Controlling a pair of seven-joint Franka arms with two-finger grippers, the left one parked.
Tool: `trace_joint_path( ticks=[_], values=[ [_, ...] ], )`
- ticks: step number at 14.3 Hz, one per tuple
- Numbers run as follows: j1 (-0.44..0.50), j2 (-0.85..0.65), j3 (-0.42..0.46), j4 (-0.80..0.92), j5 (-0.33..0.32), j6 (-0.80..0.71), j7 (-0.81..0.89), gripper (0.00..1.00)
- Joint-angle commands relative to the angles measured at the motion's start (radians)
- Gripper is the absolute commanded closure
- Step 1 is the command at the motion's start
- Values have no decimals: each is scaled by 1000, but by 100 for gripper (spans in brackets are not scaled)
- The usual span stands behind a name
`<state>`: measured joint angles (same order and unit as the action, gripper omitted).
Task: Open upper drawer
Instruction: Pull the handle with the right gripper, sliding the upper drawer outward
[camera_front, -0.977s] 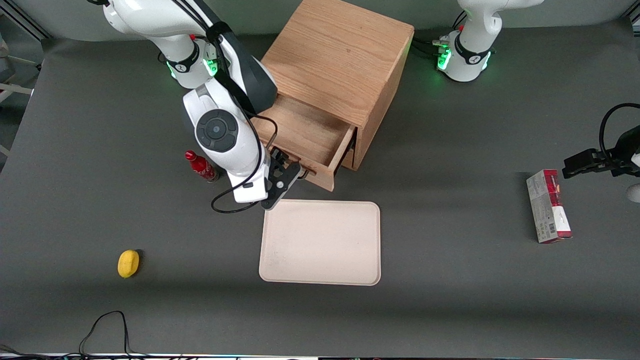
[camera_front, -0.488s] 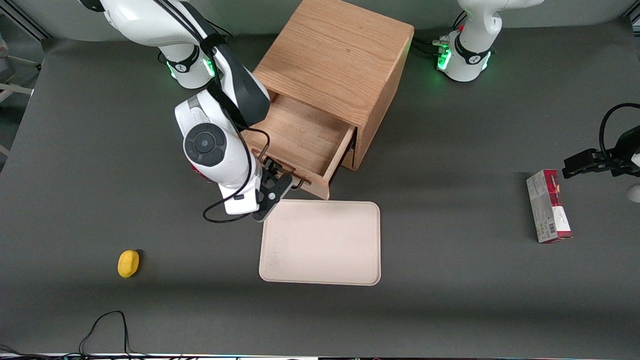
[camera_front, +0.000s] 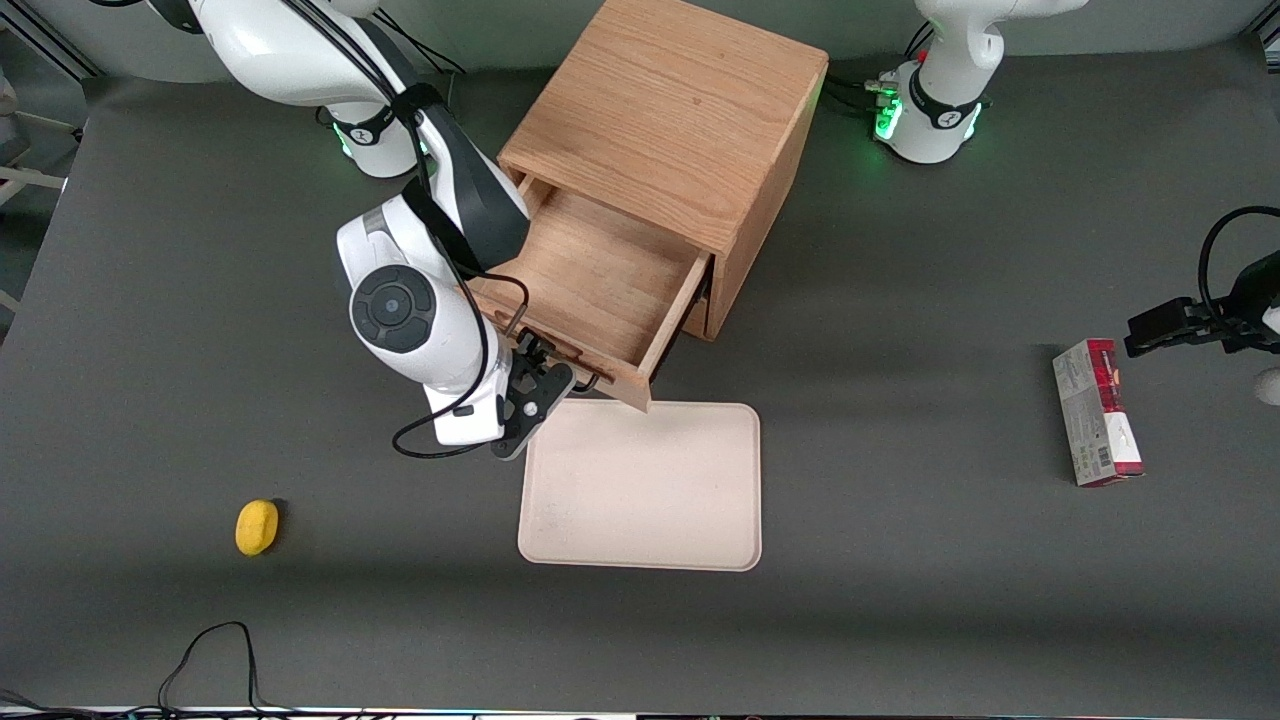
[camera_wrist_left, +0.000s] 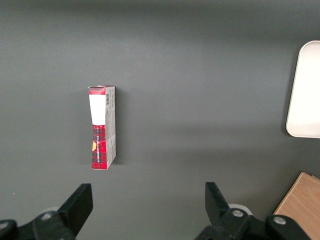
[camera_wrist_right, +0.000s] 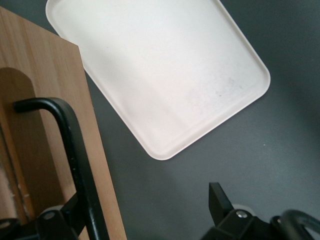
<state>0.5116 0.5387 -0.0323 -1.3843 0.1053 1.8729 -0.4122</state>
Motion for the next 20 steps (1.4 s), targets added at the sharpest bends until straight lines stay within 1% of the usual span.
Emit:
trace_joint_path(
  ticks=[1,8,13,18,20],
  values=[
    [-28,35,3,59,-16,-18,-19,0],
    [-71,70,3,102,-15,-15,-25,0],
    [-76,64,3,111,-13,-18,-22,0],
    [-76,44,5,215,-7,-96,-14,0],
    [-74,8,3,222,-13,-98,-11,0]
  ],
)
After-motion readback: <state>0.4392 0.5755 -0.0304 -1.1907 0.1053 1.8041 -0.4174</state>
